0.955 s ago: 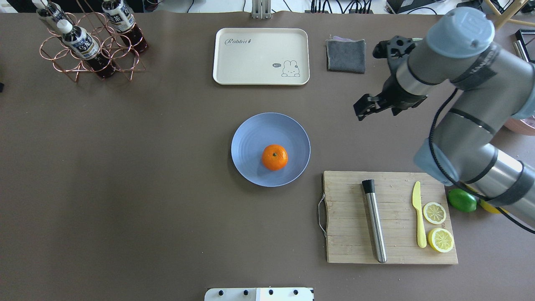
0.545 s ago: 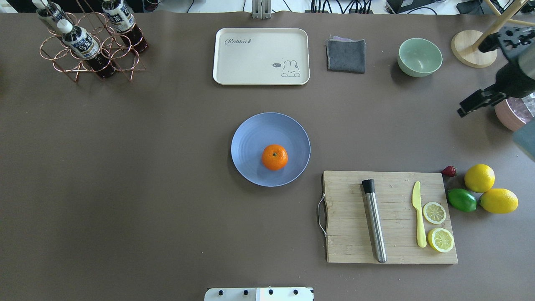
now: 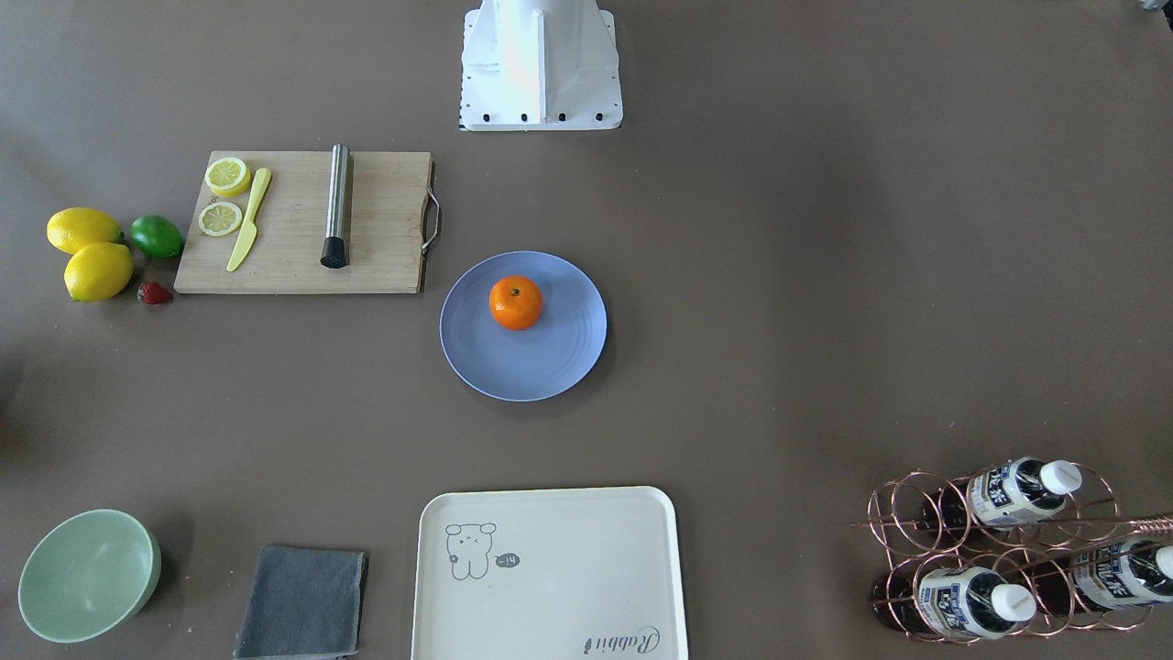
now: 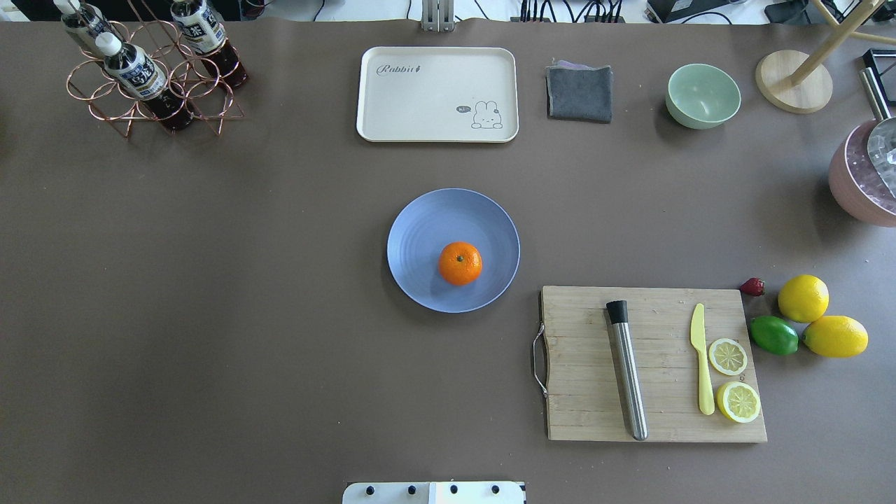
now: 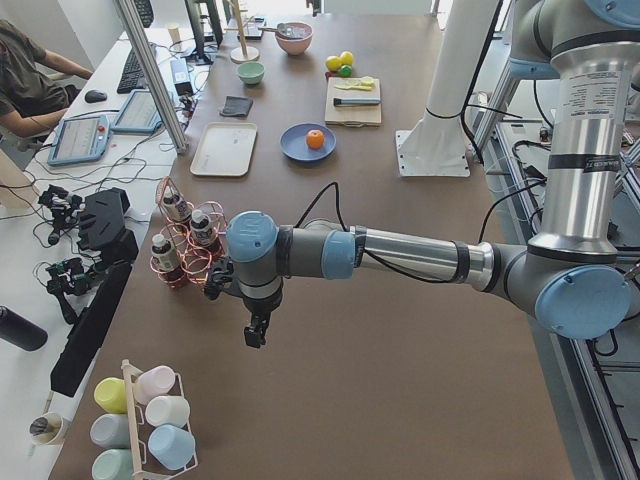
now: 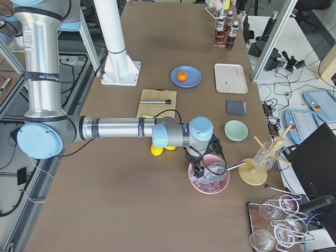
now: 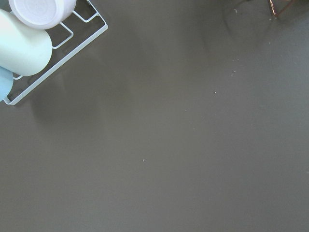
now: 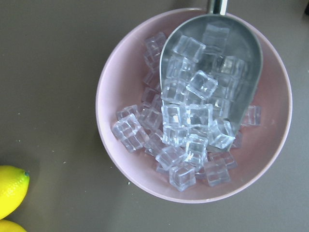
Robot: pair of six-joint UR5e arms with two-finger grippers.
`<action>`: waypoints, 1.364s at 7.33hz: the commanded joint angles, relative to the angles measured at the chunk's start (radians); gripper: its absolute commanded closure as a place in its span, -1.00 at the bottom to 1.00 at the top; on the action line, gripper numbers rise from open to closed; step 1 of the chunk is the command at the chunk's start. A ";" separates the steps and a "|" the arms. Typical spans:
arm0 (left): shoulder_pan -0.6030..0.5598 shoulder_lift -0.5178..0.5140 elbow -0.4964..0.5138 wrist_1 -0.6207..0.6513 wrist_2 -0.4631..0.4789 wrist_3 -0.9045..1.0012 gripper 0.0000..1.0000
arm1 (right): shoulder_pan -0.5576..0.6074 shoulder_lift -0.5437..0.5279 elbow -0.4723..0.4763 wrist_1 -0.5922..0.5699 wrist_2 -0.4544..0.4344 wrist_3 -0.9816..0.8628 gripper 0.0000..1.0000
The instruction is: Pick orange to plate
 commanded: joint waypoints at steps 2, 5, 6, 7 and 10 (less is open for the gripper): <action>-0.001 0.002 0.001 -0.004 0.001 -0.001 -0.94 | 0.067 -0.003 -0.020 -0.030 0.001 -0.031 -1.00; -0.001 0.007 0.001 -0.004 -0.001 0.003 -0.94 | 0.066 0.000 -0.019 -0.030 0.001 -0.024 -1.00; 0.001 0.007 0.003 -0.004 -0.001 0.001 -0.94 | 0.066 -0.002 -0.014 -0.030 0.007 -0.022 -1.00; 0.002 0.007 0.006 -0.004 0.001 0.001 -0.94 | 0.066 0.001 -0.019 -0.030 0.007 -0.019 -1.00; 0.004 0.007 0.006 -0.004 0.001 0.001 -0.94 | 0.066 0.004 -0.019 -0.030 0.006 -0.018 -1.00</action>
